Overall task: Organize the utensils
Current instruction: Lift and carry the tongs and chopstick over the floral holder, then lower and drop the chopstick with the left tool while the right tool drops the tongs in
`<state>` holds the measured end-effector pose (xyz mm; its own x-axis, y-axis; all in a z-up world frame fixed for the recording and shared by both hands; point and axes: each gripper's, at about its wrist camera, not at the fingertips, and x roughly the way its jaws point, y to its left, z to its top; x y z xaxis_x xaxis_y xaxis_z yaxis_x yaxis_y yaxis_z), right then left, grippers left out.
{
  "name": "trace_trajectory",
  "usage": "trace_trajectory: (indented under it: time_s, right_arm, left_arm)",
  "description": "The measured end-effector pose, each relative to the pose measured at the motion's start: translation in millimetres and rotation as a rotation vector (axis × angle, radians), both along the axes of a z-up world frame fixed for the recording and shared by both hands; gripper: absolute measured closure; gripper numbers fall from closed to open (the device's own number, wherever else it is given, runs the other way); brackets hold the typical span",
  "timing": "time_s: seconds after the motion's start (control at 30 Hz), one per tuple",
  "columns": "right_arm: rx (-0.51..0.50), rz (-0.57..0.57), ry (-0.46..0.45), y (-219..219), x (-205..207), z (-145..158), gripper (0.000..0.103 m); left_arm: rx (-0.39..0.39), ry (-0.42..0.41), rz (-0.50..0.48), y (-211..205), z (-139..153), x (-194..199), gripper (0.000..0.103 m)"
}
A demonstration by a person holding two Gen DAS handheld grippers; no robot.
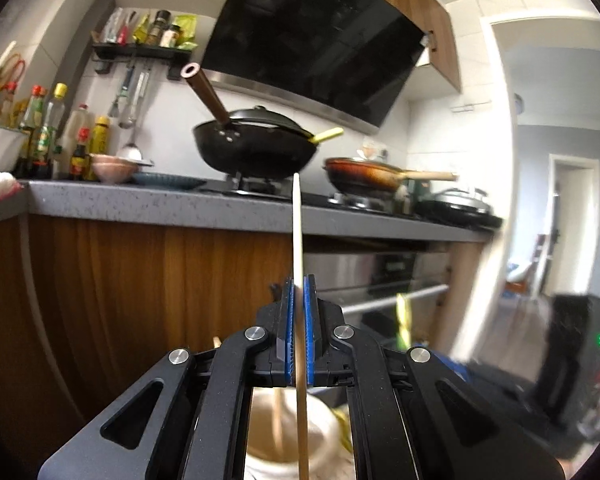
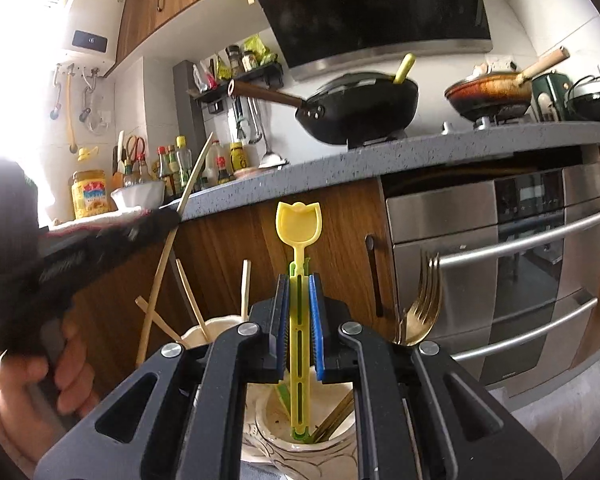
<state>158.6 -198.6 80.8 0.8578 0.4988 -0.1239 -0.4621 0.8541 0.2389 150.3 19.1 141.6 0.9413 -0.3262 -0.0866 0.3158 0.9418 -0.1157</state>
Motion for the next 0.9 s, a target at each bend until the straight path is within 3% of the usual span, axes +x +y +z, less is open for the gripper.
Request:
trace_trajectory:
  time_s: [0.27, 0.53, 0.9]
  right_arm:
    - [-0.039, 0.005, 0.020, 6.6, 9.3, -11.6, 0.093]
    - [-0.070, 0.017, 0.073, 12.8, 15.6, -24.8, 0.093]
    - [-0.085, 0.007, 0.102, 8.1, 3.4, -36.4, 0.093]
  left_arm:
    - [0.082, -0.033, 0.032, -22.9, -15.9, 22.5, 0.098]
    - [0.118, -0.043, 0.030, -23.4, -37.5, -0.4, 0.098]
    - [0.108, 0.100, 0.015, -7.6, -66.5, -26.7, 0.098]
